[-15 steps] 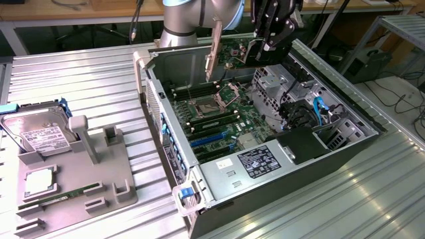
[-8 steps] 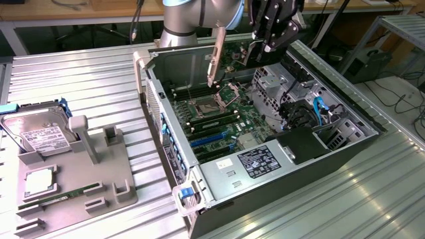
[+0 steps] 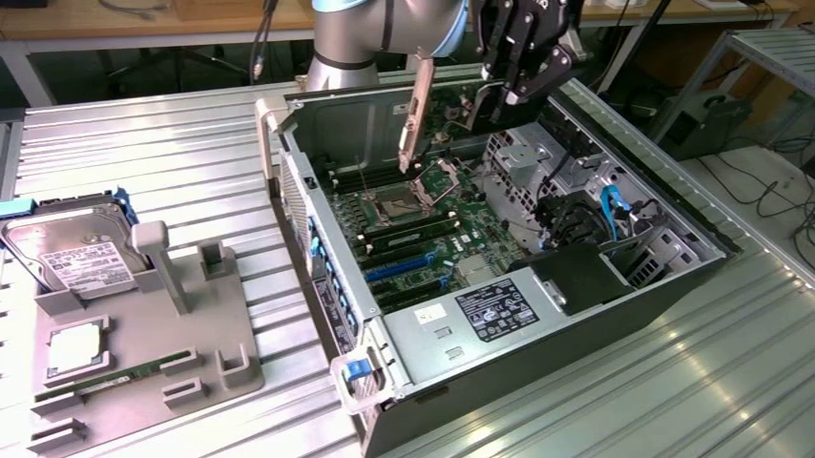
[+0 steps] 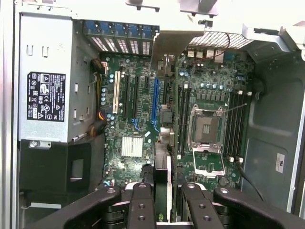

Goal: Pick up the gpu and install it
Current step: 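Insert the gpu into the slot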

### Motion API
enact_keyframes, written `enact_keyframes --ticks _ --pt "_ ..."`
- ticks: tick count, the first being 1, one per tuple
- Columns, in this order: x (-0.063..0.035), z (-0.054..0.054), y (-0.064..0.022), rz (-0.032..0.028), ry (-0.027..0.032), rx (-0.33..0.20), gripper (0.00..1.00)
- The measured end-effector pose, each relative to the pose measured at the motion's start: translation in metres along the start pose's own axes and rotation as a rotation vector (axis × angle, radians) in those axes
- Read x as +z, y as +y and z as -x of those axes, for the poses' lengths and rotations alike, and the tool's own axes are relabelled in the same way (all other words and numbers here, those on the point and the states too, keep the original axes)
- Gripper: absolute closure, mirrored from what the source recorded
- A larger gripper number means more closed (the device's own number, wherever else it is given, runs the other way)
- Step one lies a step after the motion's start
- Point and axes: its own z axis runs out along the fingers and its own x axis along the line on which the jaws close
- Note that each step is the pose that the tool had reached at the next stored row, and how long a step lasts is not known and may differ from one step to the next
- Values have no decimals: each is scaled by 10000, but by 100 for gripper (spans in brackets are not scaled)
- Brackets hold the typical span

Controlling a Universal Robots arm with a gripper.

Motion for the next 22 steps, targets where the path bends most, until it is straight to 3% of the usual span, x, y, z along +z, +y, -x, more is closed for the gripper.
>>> enact_keyframes --ticks 9,22 --pt "103 -3 0 2 -1 -98 73" --pt "380 -9 0 24 -3 -153 73"
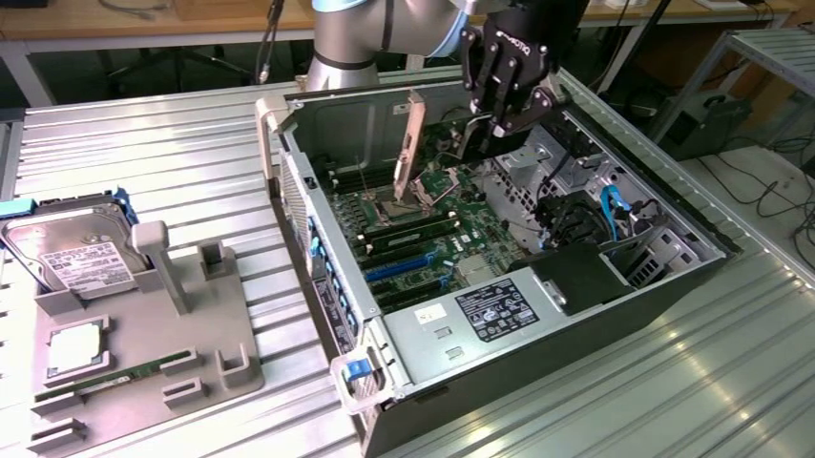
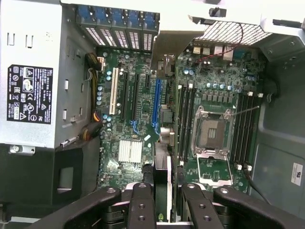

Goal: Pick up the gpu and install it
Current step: 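Insert the gpu into the slot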

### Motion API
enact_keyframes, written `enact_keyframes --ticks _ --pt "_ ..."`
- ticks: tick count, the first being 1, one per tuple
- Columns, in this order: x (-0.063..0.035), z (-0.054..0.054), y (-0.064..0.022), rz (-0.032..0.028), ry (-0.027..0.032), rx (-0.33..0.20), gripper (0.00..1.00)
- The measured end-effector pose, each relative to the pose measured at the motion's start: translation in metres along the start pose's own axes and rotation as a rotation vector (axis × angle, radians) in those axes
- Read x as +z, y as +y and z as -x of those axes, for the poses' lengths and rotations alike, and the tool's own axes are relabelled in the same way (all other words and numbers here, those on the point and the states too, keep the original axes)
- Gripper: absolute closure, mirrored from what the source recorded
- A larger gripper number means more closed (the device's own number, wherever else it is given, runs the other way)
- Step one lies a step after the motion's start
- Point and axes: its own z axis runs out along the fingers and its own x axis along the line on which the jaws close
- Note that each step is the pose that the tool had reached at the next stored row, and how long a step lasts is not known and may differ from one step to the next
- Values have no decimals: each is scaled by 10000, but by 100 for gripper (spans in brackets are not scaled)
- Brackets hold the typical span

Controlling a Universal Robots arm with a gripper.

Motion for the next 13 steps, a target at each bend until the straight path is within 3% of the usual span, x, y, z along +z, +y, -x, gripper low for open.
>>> enact_keyframes --ticks 7,13 --pt "138 -3 -1 -3 0 96 73" --pt "197 -5 0 -20 44 506 73"
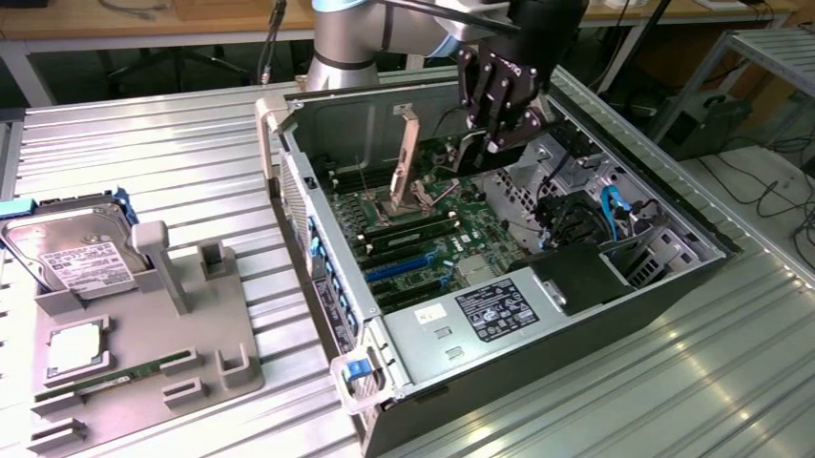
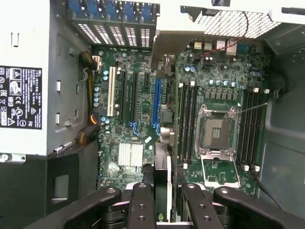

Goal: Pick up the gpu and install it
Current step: 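Insert the gpu into the slot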

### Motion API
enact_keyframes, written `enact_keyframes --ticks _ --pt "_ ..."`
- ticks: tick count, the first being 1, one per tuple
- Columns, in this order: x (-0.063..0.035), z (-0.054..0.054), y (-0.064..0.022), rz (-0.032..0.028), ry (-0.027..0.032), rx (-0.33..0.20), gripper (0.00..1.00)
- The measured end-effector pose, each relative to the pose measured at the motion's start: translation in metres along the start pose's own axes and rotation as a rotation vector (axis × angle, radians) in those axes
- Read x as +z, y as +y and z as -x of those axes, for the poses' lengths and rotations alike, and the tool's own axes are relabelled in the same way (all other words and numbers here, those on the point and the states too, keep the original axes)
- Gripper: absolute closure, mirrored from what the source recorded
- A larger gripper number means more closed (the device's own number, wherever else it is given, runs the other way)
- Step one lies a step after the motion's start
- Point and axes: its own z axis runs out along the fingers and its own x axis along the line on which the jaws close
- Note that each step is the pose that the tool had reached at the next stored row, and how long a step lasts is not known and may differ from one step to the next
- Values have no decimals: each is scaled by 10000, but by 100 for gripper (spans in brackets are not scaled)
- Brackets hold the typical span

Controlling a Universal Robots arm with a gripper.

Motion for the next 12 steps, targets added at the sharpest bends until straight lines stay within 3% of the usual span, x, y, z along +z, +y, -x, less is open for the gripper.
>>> enact_keyframes --ticks 8,12 --pt "151 24 17 -7 0 349 73" --pt "233 34 97 -7 0 352 73"
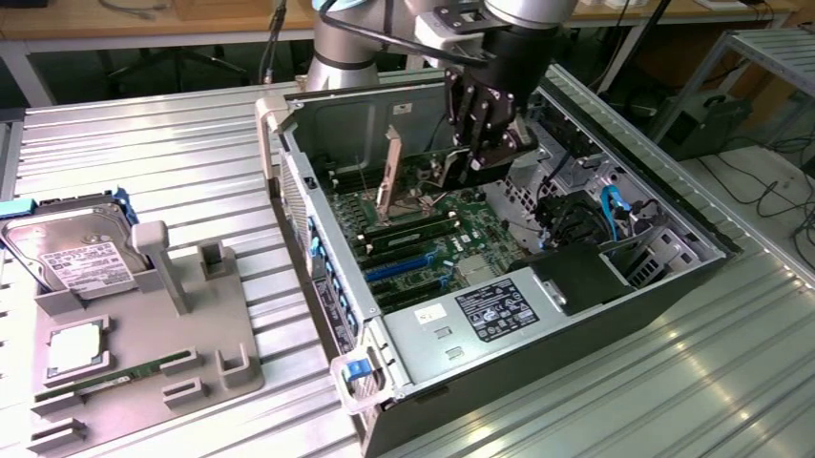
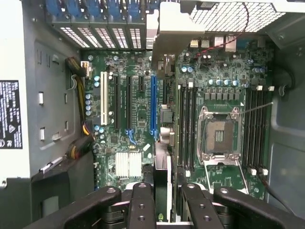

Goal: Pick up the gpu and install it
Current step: 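Insert the gpu into the slot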

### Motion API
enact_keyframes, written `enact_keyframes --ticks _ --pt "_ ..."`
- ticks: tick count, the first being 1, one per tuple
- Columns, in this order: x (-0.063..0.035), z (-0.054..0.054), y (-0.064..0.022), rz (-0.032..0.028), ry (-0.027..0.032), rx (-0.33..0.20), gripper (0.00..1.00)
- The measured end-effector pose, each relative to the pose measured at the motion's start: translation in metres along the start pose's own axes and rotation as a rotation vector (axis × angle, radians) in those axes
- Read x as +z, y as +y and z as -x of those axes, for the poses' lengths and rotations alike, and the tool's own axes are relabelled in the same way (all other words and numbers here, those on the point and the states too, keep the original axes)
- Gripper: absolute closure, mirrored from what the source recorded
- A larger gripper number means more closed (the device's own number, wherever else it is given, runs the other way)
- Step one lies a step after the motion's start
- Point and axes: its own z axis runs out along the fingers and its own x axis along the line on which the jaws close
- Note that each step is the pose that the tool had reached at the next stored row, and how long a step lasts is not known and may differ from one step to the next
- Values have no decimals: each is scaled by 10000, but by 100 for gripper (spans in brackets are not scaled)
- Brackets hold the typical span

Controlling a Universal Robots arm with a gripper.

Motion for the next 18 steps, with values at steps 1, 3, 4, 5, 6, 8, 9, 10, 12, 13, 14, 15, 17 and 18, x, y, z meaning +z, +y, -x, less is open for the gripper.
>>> enact_keyframes --ticks 1,3,4,5,6,8,9,10,12,13,14,15,17,18 --pt "6 0 10 2 1 0 73" --pt "14 0 16 21 2 -1 73" --pt "19 1 21 25 1 1 73" --pt "32 2 27 33 1 1 73" --pt "46 2 28 37 0 1 73" --pt "74 2 27 40 1 0 73" --pt "91 3 27 41 0 1 73" --pt "110 10 28 42 5 3 73" --pt "139 30 28 42 54 13 73" --pt "153 37 27 42 76 25 73" --pt "172 40 28 41 78 33 73" --pt "184 40 34 40 74 35 73" --pt "209 40 58 36 73 35 73" --pt "224 40 76 33 74 34 73"
